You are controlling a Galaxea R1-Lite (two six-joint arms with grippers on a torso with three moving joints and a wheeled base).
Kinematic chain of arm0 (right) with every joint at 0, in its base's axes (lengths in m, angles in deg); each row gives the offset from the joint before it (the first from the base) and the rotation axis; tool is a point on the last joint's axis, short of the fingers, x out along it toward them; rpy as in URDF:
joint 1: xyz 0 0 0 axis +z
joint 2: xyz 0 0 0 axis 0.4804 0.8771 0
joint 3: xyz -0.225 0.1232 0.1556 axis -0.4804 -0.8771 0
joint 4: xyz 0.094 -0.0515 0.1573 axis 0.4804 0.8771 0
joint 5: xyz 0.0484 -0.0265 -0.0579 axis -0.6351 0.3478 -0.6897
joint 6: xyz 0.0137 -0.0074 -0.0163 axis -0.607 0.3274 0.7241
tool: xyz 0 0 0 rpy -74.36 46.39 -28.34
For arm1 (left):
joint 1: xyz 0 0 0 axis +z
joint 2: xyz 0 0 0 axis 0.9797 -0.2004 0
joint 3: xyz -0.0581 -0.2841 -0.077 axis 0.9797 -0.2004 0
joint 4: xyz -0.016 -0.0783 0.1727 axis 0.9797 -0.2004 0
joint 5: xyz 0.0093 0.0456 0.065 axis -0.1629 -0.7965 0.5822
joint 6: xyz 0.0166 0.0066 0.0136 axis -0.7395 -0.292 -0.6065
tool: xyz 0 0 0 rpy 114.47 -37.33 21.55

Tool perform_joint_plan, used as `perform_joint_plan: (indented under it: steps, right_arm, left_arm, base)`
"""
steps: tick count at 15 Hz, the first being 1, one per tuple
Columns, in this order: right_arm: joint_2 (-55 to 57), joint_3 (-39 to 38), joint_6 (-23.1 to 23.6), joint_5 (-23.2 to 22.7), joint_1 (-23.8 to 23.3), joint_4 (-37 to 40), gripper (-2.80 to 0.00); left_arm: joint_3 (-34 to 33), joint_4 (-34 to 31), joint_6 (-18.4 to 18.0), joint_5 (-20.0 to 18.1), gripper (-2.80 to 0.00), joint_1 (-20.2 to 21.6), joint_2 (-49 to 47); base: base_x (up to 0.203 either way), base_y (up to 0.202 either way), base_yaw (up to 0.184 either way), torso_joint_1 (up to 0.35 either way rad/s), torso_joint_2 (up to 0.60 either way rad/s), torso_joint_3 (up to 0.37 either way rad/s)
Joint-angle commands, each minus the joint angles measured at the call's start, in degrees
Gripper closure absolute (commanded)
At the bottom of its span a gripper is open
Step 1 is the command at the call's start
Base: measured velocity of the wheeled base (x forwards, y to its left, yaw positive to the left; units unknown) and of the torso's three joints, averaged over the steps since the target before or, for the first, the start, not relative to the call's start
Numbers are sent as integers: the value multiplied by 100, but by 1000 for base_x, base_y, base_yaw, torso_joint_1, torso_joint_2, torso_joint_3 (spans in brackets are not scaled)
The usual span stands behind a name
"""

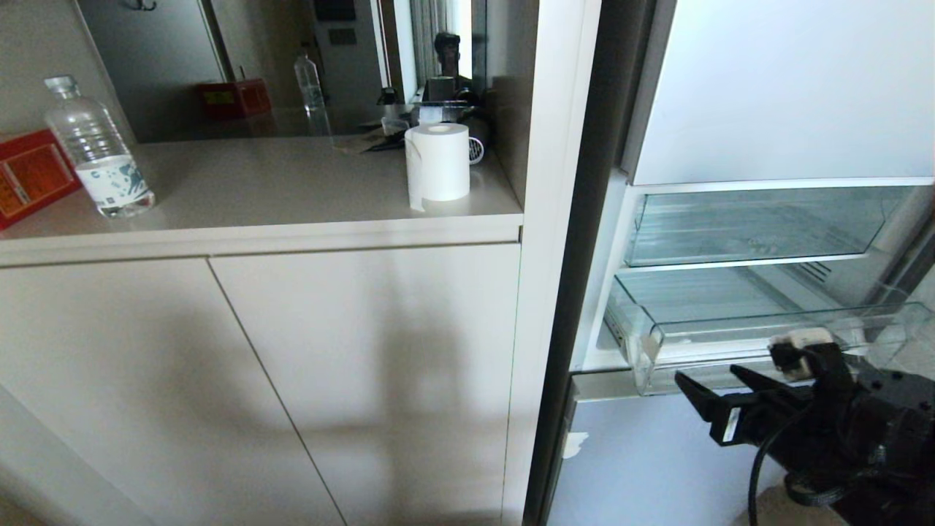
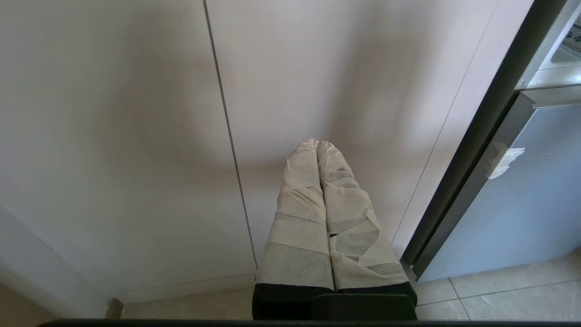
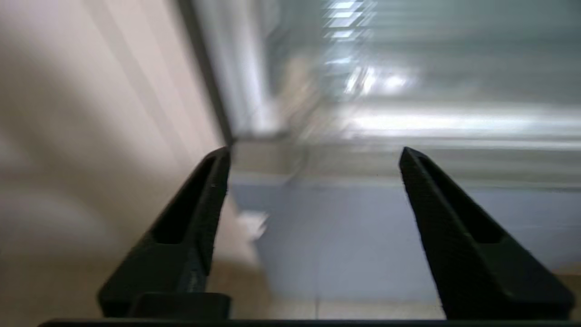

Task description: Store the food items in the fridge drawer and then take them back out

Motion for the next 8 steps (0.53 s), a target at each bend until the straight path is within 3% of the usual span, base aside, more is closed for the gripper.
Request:
perform_joint_plan:
  steps: [1, 8]
  right_arm:
    - [-588, 340, 14, 51, -533, 427, -280]
    - [-960, 3078, 2, -97, -1404, 4262, -280]
  left_arm:
    - [0, 1, 0, 2, 0, -1, -9]
    - [0, 1, 0, 2, 0, -1, -9]
  base:
    - [0, 0, 0, 0, 0, 0]
    - [0, 0, 0, 0, 0, 0]
